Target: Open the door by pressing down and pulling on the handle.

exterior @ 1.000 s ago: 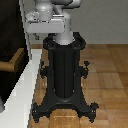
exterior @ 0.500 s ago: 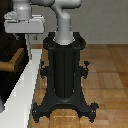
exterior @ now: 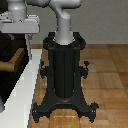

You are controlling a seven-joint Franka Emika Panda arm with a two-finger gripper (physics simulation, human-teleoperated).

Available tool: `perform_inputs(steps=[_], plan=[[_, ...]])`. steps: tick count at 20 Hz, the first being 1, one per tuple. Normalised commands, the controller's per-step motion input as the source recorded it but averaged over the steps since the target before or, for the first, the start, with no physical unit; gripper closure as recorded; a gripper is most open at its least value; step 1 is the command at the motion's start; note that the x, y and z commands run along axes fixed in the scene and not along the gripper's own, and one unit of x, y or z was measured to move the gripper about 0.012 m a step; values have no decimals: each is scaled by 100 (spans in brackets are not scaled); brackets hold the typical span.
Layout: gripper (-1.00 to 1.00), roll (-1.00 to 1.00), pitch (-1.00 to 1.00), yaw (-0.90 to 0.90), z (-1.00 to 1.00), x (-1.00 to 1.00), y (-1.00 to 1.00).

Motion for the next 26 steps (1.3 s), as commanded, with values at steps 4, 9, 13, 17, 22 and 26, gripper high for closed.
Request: perform_inputs(steps=[4,9,13,17,22,26], plan=[[-100,0,0,0,0,75,0],[-100,0,0,0,0,20,-20],[-100,0,0,0,0,0,0],[-100,0,0,0,0,0,0],[-100,0,0,0,-20,0,0],[-100,0,0,0,-50,0,-75]])
